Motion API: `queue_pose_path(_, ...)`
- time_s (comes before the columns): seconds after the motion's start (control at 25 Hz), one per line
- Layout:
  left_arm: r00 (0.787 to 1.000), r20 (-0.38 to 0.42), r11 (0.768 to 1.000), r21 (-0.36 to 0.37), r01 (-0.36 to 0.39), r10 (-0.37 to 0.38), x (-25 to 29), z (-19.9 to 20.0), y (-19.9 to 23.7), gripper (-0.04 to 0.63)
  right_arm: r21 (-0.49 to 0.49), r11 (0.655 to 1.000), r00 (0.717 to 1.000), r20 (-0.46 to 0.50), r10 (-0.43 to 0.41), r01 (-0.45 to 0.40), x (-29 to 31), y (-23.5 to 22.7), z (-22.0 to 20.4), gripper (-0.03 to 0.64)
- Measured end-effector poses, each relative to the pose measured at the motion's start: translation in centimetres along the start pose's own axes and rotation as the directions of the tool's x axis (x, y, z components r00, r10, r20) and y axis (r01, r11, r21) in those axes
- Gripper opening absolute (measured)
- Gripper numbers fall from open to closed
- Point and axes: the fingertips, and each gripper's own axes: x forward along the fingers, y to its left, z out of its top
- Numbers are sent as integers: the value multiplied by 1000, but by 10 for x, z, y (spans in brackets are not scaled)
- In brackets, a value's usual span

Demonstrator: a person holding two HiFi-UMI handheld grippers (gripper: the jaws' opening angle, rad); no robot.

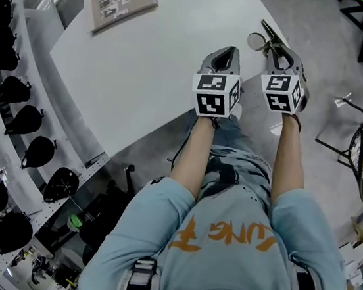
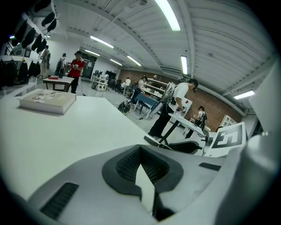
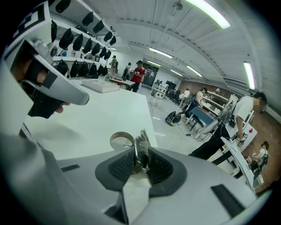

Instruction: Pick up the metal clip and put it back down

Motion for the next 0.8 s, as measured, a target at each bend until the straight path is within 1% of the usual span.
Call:
queue_pose_path(0.12,1000,17,1000,-6,-7,7,-4,5,6,9,-5,999,999,6,-38,38,-3,-5,5,64)
queue_pose_path(0.24,999,29,1000,-11,-15,15,-11,7,11,9,-7,998,998,5,-57,57,-6,-6,7,48)
queue_pose_path(0.32,999,37,1000,-12,-18,18,-16,8,12,9,14,998,998,1,-65,65,-9,-9,7,36)
queue_pose_path(0.4,999,48,1000,-12,-21,21,-21,11,12,9,58,996,998,-1,-68,68,-12,-13,8,29)
queue_pose_path(0.48,998,62,1000,-16,-26,27,-26,13,13,9,128,990,998,6,-68,67,-17,-16,7,29)
queue_pose_path(0.56,996,77,999,-23,-37,39,-32,14,15,9,208,976,998,28,-64,57,-22,-17,9,29)
queue_pose_path(0.64,994,93,998,-32,-50,53,-38,15,18,9,265,963,997,55,-56,39,-28,-16,14,29)
queue_pose_path(0.72,992,105,997,-40,-63,67,-46,14,20,9,298,954,996,80,-48,22,-36,-13,18,29)
queue_pose_path(0.8,989,120,995,-52,-81,87,-54,14,22,9,310,951,994,106,-31,-4,-43,-9,25,29)
